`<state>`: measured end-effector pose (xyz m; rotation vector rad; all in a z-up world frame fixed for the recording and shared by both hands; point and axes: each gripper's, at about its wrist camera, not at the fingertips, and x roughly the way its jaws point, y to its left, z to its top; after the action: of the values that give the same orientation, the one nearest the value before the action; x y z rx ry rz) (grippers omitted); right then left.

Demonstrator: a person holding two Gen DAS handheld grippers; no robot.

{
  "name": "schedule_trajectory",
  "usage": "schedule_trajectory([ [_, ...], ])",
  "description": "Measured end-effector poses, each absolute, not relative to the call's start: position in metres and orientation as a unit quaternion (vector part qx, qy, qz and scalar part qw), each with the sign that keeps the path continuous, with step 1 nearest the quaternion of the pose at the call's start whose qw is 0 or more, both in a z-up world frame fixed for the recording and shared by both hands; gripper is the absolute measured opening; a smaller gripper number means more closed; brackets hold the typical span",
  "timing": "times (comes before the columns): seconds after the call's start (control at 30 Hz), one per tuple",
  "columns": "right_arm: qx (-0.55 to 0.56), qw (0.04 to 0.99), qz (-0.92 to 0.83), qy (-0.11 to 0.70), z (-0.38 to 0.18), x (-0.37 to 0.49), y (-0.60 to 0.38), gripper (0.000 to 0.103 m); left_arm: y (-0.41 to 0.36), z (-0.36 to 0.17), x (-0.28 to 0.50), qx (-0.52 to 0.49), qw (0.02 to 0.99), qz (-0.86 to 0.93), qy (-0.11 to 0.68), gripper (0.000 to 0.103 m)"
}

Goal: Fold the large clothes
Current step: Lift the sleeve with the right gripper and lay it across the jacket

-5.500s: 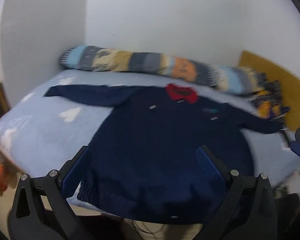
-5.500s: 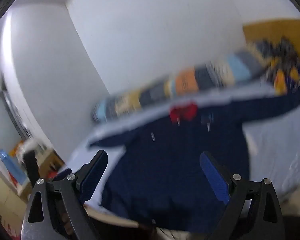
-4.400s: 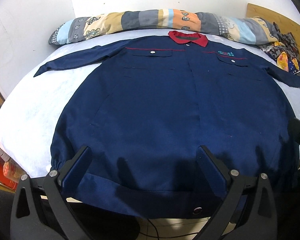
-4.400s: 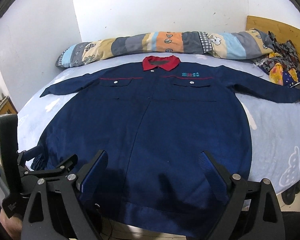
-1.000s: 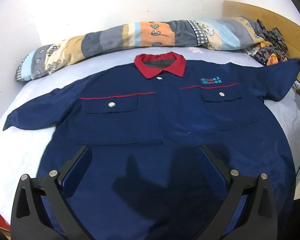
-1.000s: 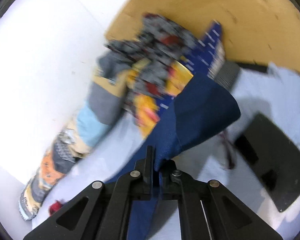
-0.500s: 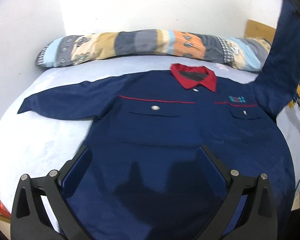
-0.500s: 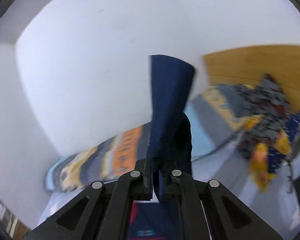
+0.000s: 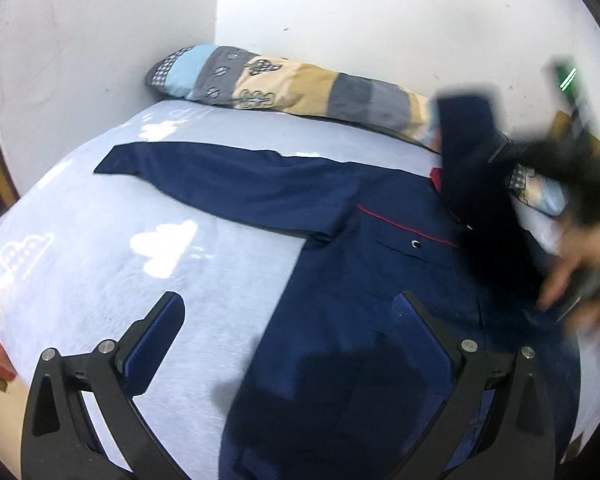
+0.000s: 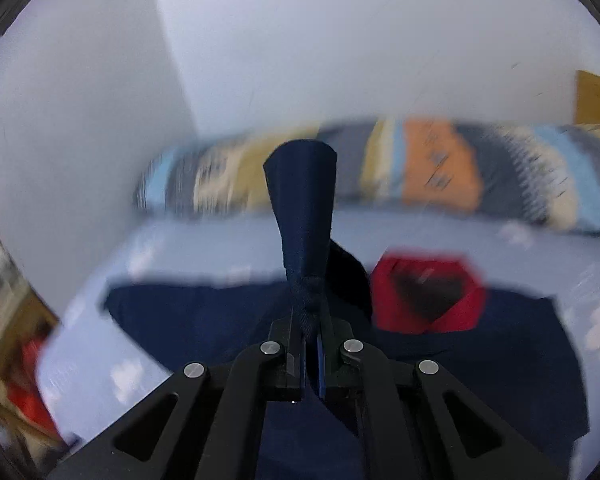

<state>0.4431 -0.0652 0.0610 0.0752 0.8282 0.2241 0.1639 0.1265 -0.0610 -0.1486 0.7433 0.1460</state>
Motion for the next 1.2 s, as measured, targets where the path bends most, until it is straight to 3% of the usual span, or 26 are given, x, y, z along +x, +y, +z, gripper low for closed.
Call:
schedule_trajectory([
  [0.13, -0.042, 0.888, 0.084, 0.45, -0.024, 0.44, -0.012, 0.004, 0.137, -0.061, 0.169, -0.091, 0.922, 0.074, 0.368, 0.103],
  [0.23, -0.098, 0.867, 0.06, 0.485, -0.063, 0.439, 0.004, 0.012, 0.139, -0.061, 0.17, -0.099, 0.921, 0.071, 0.369, 0.103],
  [0.33, -0.085, 0.862, 0.102, 0.489, -0.055, 0.428, 0.001, 0.032, 0.145, -0.058, 0.173, -0.106, 0.921, 0.073, 0.367, 0.103],
  [0.37, -0.065, 0.859, 0.126, 0.492, -0.053, 0.428, -0.001, 0.045, 0.146, -0.058, 0.172, -0.113, 0.92, 0.073, 0.368, 0.103],
  [0.47, 0.008, 0.86, 0.195, 0.471, -0.021, 0.414, -0.021, 0.049, 0.151, -0.059, 0.173, -0.128, 0.917, 0.076, 0.37, 0.103],
  [0.57, 0.049, 0.88, 0.187, 0.433, -0.003, 0.41, -0.04, 0.066, 0.154, -0.061, 0.176, -0.136, 0.914, 0.079, 0.375, 0.103],
  [0.67, 0.037, 0.877, 0.13, 0.461, -0.02, 0.425, -0.048, 0.065, 0.153, -0.063, 0.176, -0.136, 0.912, 0.083, 0.379, 0.103],
  [0.77, 0.013, 0.824, 0.111, 0.555, -0.069, 0.438, -0.046, 0.063, 0.151, -0.065, 0.18, -0.129, 0.91, 0.086, 0.384, 0.103],
  [0.87, 0.015, 0.845, 0.152, 0.513, -0.046, 0.417, -0.049, 0.056, 0.154, -0.067, 0.182, -0.131, 0.907, 0.088, 0.389, 0.103],
  [1.0, 0.033, 0.866, 0.172, 0.468, -0.007, 0.379, -0.081, 0.062, 0.152, -0.069, 0.184, -0.131, 0.905, 0.086, 0.396, 0.103],
  [1.2, -0.024, 0.809, 0.119, 0.575, -0.064, 0.33, -0.148, 0.061, 0.135, -0.073, 0.189, -0.108, 0.904, 0.073, 0.407, 0.103],
])
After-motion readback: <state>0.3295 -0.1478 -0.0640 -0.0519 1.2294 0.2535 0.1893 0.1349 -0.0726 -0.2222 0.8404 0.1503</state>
